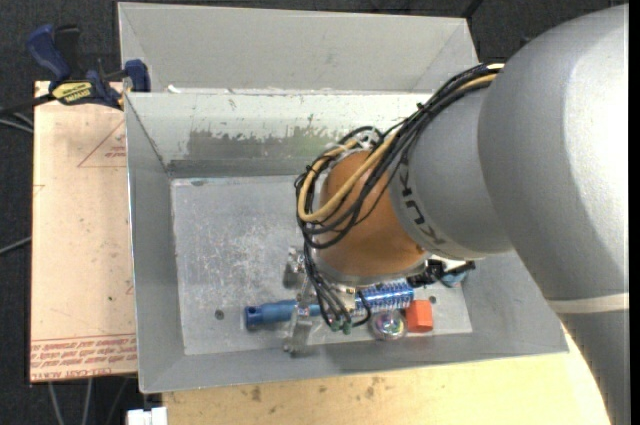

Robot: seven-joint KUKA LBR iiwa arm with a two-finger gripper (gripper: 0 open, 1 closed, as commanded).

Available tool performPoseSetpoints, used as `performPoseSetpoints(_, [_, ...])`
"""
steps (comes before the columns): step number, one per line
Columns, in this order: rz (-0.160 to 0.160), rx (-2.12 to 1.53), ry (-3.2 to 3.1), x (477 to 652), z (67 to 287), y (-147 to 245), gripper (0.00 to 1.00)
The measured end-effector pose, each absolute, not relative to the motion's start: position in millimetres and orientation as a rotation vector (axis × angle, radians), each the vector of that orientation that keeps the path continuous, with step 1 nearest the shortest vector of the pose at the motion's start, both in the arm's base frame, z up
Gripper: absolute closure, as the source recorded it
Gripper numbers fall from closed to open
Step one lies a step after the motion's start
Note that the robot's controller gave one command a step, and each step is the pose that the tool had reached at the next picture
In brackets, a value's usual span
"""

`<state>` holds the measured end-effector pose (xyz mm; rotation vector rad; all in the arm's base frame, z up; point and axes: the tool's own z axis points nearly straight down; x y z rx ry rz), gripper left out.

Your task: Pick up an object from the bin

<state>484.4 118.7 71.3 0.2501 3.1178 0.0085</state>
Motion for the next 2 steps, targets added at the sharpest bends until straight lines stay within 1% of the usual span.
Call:
performPoseSetpoints(1, [0.008,0.249,3.122,483.0,71,119,1.00])
performPoseSetpoints(2, [0.005,0.248,3.126,484.6,145,120,1.00])
